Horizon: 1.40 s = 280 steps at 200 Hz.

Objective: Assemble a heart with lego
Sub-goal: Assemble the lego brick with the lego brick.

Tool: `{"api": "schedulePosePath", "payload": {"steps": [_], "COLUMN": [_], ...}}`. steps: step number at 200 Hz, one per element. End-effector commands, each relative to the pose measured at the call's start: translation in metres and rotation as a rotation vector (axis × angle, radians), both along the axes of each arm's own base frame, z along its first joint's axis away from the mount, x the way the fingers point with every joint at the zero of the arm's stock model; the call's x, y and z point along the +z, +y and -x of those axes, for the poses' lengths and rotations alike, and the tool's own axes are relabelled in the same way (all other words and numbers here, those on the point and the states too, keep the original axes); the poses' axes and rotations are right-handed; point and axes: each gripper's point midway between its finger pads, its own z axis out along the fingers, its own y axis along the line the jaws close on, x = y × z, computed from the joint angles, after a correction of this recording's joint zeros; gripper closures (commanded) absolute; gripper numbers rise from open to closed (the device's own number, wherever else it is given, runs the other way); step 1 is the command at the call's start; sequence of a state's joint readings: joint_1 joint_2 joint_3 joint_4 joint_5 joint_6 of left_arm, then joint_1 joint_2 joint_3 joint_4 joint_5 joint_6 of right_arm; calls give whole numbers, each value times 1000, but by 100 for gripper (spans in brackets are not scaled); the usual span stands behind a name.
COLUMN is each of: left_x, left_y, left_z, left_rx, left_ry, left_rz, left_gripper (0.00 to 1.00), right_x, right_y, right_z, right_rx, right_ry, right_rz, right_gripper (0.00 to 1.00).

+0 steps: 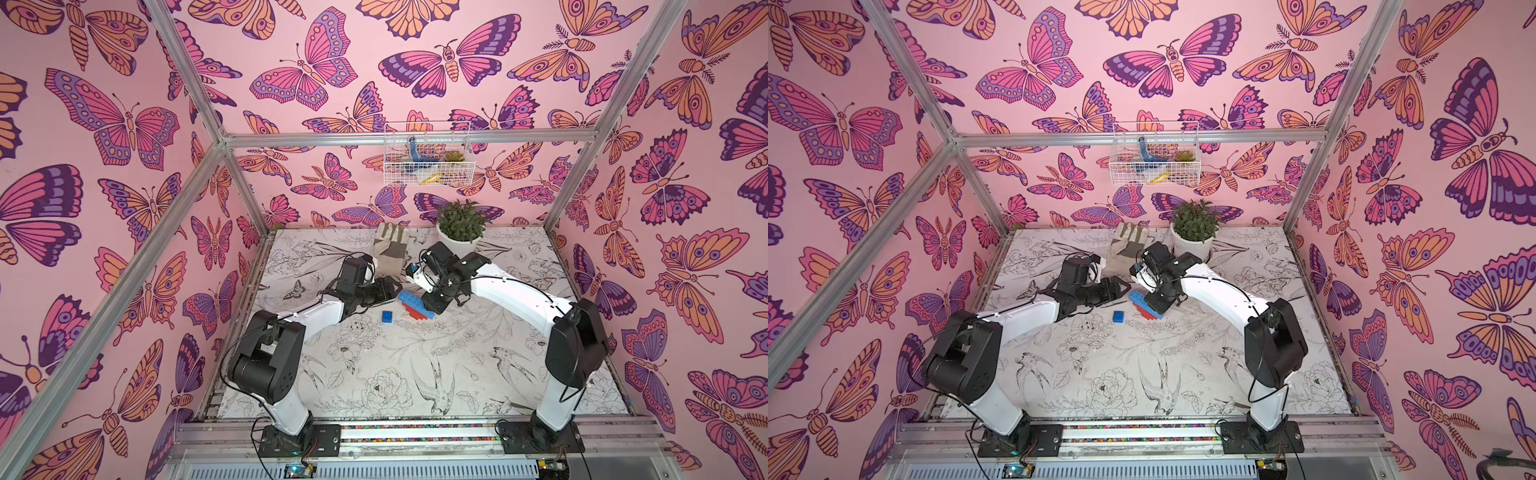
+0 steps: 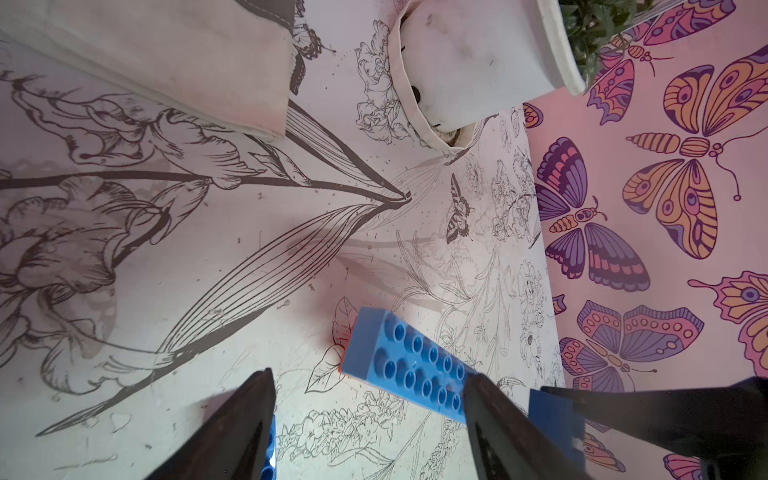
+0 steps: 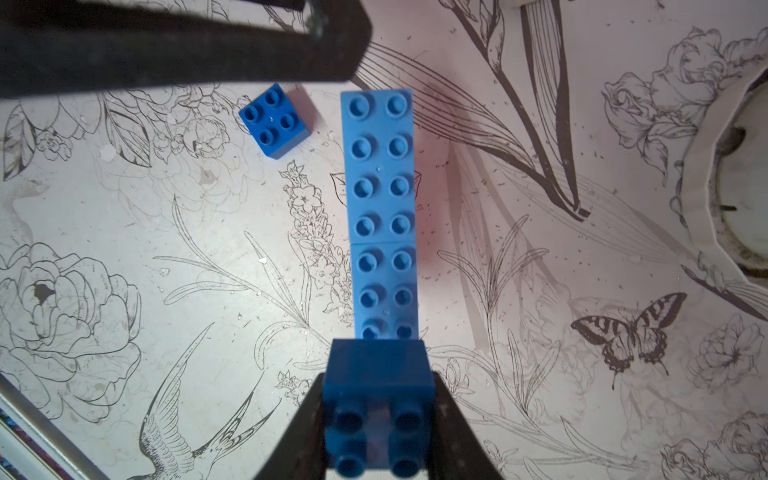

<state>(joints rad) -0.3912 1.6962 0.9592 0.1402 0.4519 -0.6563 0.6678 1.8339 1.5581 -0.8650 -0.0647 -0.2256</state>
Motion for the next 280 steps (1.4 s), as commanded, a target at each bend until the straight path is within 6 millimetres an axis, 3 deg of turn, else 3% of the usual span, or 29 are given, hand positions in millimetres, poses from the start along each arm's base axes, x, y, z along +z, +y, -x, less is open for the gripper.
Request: {"api": "schedulePosePath", "payload": {"steps": [1,106,280], "left_x": [7,-11,-27], "left_y": [-7,-24,-23], "left_z": [-10,-9,10], "left_rx": [-29,-111,-120], "left_ry": [-36,11,85], "left_rz": [37,90,105], "left_gripper": [23,31,47], "right_x": [2,-14,-29], "right_y": [1,-5,-3], "right_z": [2,-7,-13], "right_rx": [55,71,89], "right_ry": [39,82,97], "right_rz": [12,85,113], "right_gripper": [74,75,77]}}
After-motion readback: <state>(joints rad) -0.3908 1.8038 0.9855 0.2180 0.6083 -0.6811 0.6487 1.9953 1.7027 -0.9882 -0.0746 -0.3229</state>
